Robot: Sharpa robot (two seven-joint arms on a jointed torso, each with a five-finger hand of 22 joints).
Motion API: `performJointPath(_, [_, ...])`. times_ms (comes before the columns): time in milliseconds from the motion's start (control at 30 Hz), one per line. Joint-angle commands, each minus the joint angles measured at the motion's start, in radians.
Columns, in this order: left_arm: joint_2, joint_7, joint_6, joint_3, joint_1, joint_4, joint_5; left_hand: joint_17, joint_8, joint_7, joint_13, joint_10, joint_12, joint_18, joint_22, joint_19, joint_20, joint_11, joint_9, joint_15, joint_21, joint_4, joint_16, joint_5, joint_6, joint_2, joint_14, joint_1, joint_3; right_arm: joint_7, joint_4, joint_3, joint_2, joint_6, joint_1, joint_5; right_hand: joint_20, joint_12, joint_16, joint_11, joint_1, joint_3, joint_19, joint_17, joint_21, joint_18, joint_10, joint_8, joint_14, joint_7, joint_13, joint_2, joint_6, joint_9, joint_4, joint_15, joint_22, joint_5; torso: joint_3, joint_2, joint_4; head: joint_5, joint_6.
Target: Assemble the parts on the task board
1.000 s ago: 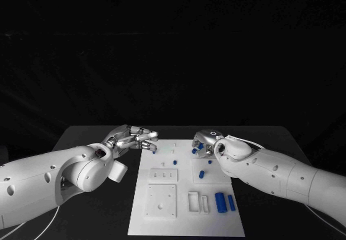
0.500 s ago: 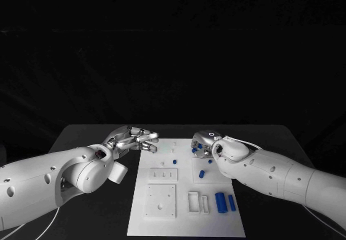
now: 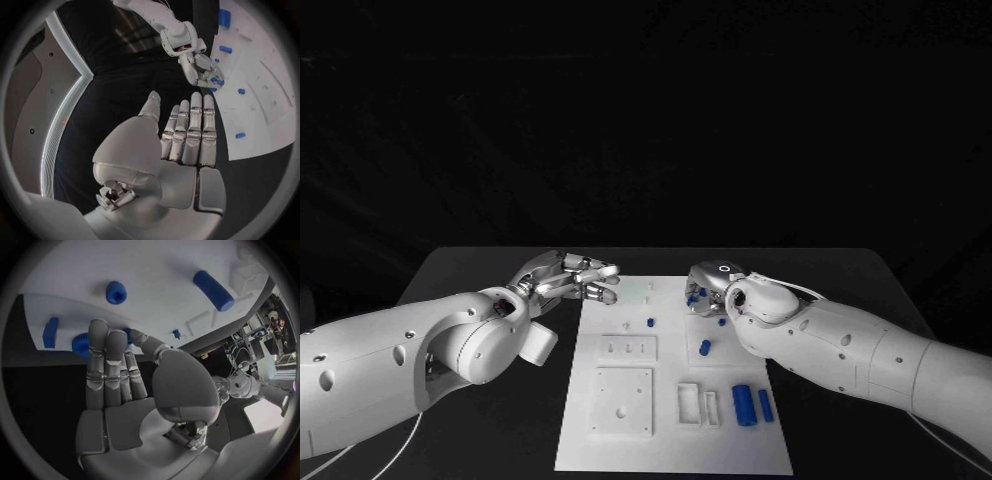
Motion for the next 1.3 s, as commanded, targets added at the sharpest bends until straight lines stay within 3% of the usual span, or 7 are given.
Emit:
performJointPath(33, [0.001, 0.002, 0.015, 0.001, 0.002, 0.001, -0.002, 0.000, -0.002, 0.000, 0.001, -0.010, -0.002, -0.003, -0.001, 0.002, 0.006, 0.001, 0.001, 0.001, -0.007, 0.002, -0.007, -0.003, -0.010, 0.004, -0.003, -0.010, -0.002, -0.020, 0.005, 0.000, -0.001, -0.015, -0.001, -0.032, -0.010, 0.000, 0.004, -0.002, 0.002, 0.010, -0.002, 0.003, 0.002, -0.009, 0.014, -0.003, -0.002, -0.001, 0.001, 0.009, 0.013, 0.001, -0.002, -0.009, 0.011, -0.001, 0.0012, 0.003, 0.0001, -0.001, 0.003])
performJointPath(367, [-0.002, -0.001, 0.014, 0.002, 0.002, 0.001, -0.002, 0.000, -0.002, 0.000, 0.001, -0.010, -0.002, -0.003, -0.001, 0.002, 0.006, 0.001, 0.001, 0.001, -0.007, 0.002, -0.007, -0.003, -0.010, 0.004, -0.003, -0.010, -0.002, -0.040, 0.018, 0.000, -0.005, -0.079, 0.000, -0.046, -0.036, 0.000, 0.002, -0.023, 0.014, 0.052, -0.016, 0.011, 0.025, -0.026, 0.082, -0.003, -0.006, -0.015, 0.003, 0.028, 0.070, 0.010, -0.027, -0.033, 0.069, -0.020, 0.0013, 0.006, -0.0012, 0.002, 0.008])
performJointPath(600, [-0.004, -0.004, 0.014, 0.002, 0.004, 0.002, -0.002, 0.000, -0.002, 0.000, 0.001, -0.010, -0.002, -0.003, -0.001, 0.002, 0.006, 0.001, 0.001, 0.001, -0.007, 0.002, -0.007, -0.003, -0.010, 0.004, -0.003, -0.010, -0.002, -0.052, 0.040, 0.000, 0.000, -0.111, 0.005, -0.052, -0.037, 0.001, -0.003, -0.024, 0.015, 0.061, -0.017, 0.017, 0.020, -0.026, 0.086, -0.003, -0.004, -0.016, 0.003, 0.032, 0.074, 0.010, -0.029, -0.035, 0.109, -0.029, 0.0005, 0.007, -0.0030, 0.004, 0.016])
performJointPath(800, [-0.004, -0.003, 0.012, 0.002, 0.005, 0.000, -0.002, 0.000, -0.002, 0.000, 0.001, -0.010, -0.002, -0.003, -0.001, 0.002, 0.006, 0.001, 0.001, 0.001, -0.007, 0.002, -0.007, -0.003, -0.010, 0.004, -0.003, -0.010, -0.002, -0.073, 0.050, 0.000, 0.018, -0.128, 0.018, -0.064, -0.038, 0.001, -0.004, -0.024, 0.017, 0.063, -0.014, 0.019, 0.013, -0.027, 0.088, -0.003, -0.004, -0.017, 0.003, 0.032, 0.078, 0.010, -0.031, -0.035, 0.119, -0.037, 0.0002, 0.009, 0.0005, 0.002, 0.021])
performJointPath(1033, [-0.001, -0.002, 0.010, 0.002, 0.006, -0.001, -0.002, 0.000, -0.002, 0.000, 0.001, -0.010, -0.002, -0.003, -0.005, 0.003, 0.006, 0.001, 0.001, 0.001, -0.006, 0.002, -0.007, -0.003, -0.009, 0.003, -0.003, -0.008, -0.001, -0.091, 0.033, 0.000, 0.057, -0.136, 0.027, -0.072, -0.039, 0.001, -0.005, -0.024, 0.016, 0.064, -0.010, 0.020, 0.001, -0.027, 0.088, -0.003, -0.004, -0.017, 0.003, 0.031, 0.078, 0.010, -0.030, -0.036, 0.135, -0.033, -0.0016, 0.010, 0.0037, 0.006, 0.027])
performJointPath(1133, [0.002, -0.002, 0.008, 0.002, 0.006, -0.003, -0.002, 0.000, -0.002, 0.000, 0.001, -0.010, -0.002, -0.003, -0.005, 0.003, 0.006, 0.001, 0.001, 0.001, -0.006, 0.002, -0.007, -0.003, -0.009, 0.003, -0.003, -0.008, -0.001, -0.095, 0.017, 0.000, 0.079, -0.140, 0.029, -0.075, -0.039, 0.001, -0.005, -0.024, 0.015, 0.064, -0.008, 0.021, -0.006, -0.026, 0.089, -0.003, -0.003, -0.017, 0.003, 0.031, 0.079, 0.010, -0.031, -0.036, 0.146, -0.031, 0.0001, 0.010, 0.0032, 0.010, 0.031])
performJointPath(1300, [0.011, -0.001, 0.007, 0.002, 0.006, -0.005, -0.002, 0.000, -0.002, 0.001, 0.001, -0.011, -0.002, -0.003, -0.005, 0.003, 0.006, 0.001, 0.000, 0.001, -0.006, 0.002, -0.007, -0.003, -0.012, 0.003, -0.003, -0.008, -0.001, -0.093, -0.016, 0.001, 0.117, -0.136, 0.029, -0.076, -0.040, 0.001, -0.007, -0.024, 0.013, 0.062, -0.003, 0.021, -0.021, -0.027, 0.088, -0.003, -0.003, -0.017, 0.003, 0.035, 0.078, 0.009, -0.031, -0.037, 0.156, -0.039, 0.0002, 0.012, 0.0078, 0.012, 0.036])
